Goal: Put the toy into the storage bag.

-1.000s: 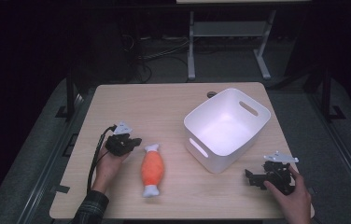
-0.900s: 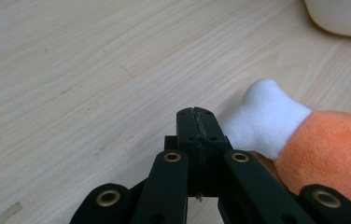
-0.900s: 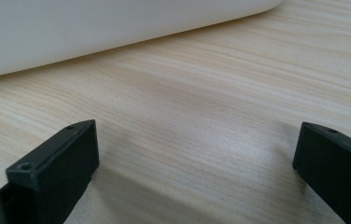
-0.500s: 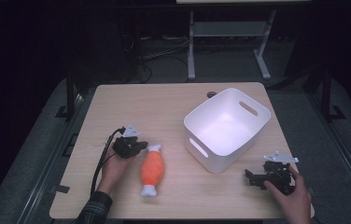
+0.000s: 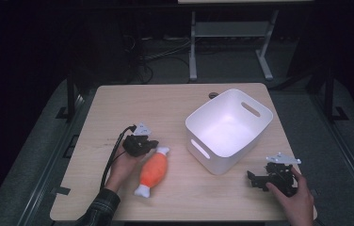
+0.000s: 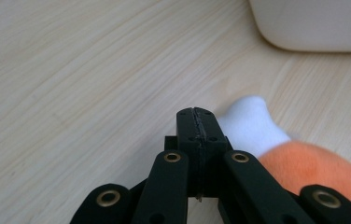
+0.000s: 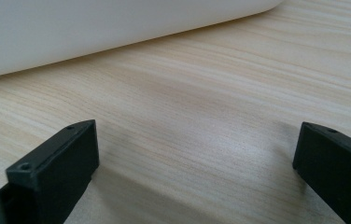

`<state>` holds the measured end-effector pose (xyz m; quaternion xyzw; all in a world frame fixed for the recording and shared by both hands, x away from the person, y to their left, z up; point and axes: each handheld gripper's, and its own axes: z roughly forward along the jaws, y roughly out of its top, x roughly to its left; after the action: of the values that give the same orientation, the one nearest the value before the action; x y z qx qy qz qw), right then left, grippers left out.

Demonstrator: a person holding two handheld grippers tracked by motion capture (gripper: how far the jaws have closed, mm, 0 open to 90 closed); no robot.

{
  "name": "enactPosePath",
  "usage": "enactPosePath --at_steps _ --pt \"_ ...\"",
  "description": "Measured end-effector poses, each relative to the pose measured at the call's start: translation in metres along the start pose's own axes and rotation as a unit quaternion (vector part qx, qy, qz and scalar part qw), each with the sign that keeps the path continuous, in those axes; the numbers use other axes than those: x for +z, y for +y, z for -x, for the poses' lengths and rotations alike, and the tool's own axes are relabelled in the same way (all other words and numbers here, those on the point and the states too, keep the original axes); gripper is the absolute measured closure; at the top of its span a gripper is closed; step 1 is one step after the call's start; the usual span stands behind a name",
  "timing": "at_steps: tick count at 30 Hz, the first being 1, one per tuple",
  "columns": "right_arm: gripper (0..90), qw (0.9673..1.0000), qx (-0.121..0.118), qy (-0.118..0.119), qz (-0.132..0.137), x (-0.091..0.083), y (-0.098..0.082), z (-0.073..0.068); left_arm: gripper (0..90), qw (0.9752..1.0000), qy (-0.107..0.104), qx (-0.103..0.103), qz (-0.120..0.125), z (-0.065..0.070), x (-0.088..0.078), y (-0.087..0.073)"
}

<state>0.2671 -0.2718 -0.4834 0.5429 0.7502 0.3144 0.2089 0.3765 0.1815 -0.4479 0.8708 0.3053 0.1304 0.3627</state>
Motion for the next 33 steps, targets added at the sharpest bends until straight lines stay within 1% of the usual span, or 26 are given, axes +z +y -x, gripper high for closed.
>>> enactPosePath --at_steps 1,7,14,18,19,23,24,26,27,28,33 --pt "0.0 1.0000 0.000 0.000 0.000 0.000 0.000 0.000 89.8 1.0000 0.000 0.005 -0.005 0.001 0.002 0.001" --pt "0.0 1.0000 0.000 0.000 0.000 0.000 0.000 0.000 89.8 0.9996 -0.018 0.019 -0.005 0.009 0.008 0.011" --pt "0.0 1.0000 0.000 0.000 0.000 0.000 0.000 0.000 89.8 0.9983 -0.037 0.042 -0.014 0.021 0.013 0.019" --pt "0.0 1.0000 0.000 0.000 0.000 0.000 0.000 0.000 89.9 0.9978 -0.045 0.046 -0.014 0.024 0.013 0.021" --pt "0.0 1.0000 0.000 0.000 0.000 0.000 0.000 0.000 89.8 0.9972 -0.050 0.052 -0.015 0.027 0.013 0.022" --pt "0.0 1.0000 0.000 0.000 0.000 0.000 0.000 0.000 89.9 0.9959 -0.065 0.061 -0.016 0.033 0.014 0.025" --pt "0.0 1.0000 0.000 0.000 0.000 0.000 0.000 0.000 89.9 0.9955 -0.072 0.060 -0.015 0.034 0.015 0.025" --pt "0.0 1.0000 0.000 0.000 0.000 0.000 0.000 0.000 89.9 0.9949 -0.074 0.066 -0.018 0.037 0.015 0.027" --pt "0.0 1.0000 0.000 0.000 0.000 0.000 0.000 0.000 89.9 0.9948 -0.076 0.066 -0.016 0.039 0.015 0.027" --pt "0.0 1.0000 0.000 0.000 0.000 0.000 0.000 0.000 89.9 0.9946 -0.075 0.069 -0.020 0.039 0.015 0.028" --pt "0.0 1.0000 0.000 0.000 0.000 0.000 0.000 0.000 89.8 0.9947 -0.078 0.065 -0.018 0.038 0.008 0.030"
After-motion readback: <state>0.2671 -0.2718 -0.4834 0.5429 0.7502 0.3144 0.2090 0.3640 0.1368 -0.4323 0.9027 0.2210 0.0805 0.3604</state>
